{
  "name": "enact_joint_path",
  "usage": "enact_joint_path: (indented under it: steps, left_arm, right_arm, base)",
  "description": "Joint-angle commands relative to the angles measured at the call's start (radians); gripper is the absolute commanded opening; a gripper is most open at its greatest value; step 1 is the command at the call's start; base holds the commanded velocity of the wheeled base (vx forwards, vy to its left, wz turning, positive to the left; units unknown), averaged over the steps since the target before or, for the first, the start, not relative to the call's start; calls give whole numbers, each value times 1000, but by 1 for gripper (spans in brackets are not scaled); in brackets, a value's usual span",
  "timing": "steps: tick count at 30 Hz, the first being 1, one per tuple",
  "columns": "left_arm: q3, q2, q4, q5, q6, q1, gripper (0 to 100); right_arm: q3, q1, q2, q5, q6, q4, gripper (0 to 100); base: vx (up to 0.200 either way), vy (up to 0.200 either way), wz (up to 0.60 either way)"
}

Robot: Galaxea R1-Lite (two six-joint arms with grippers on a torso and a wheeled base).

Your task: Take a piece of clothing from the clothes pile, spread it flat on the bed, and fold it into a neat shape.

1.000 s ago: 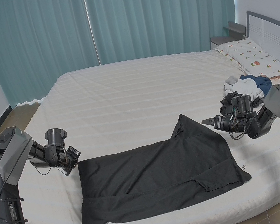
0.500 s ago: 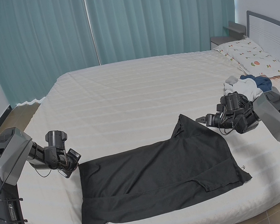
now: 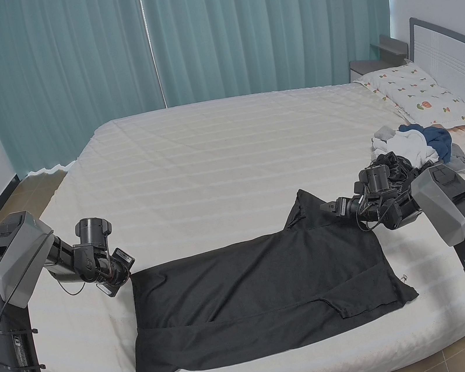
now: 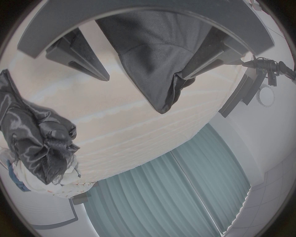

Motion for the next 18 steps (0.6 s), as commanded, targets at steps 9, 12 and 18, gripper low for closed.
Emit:
enact_joint_path:
  steps: [9, 12, 18]
  left_arm:
    - [0, -1, -1, 2, 1, 0, 0]
    - [-1, -1, -1, 2, 1, 1, 0]
    - [-6, -4, -1, 2, 1, 0, 0]
  right_arm:
    - [-32, 5, 17, -5, 51, 6, 0]
    - [-26, 0, 14, -6, 56, 6, 0]
    - [25, -10, -24, -28, 66, -8, 0]
  base:
    - [0, 0, 0]
    - [0, 0, 0]
    - [0, 0, 0]
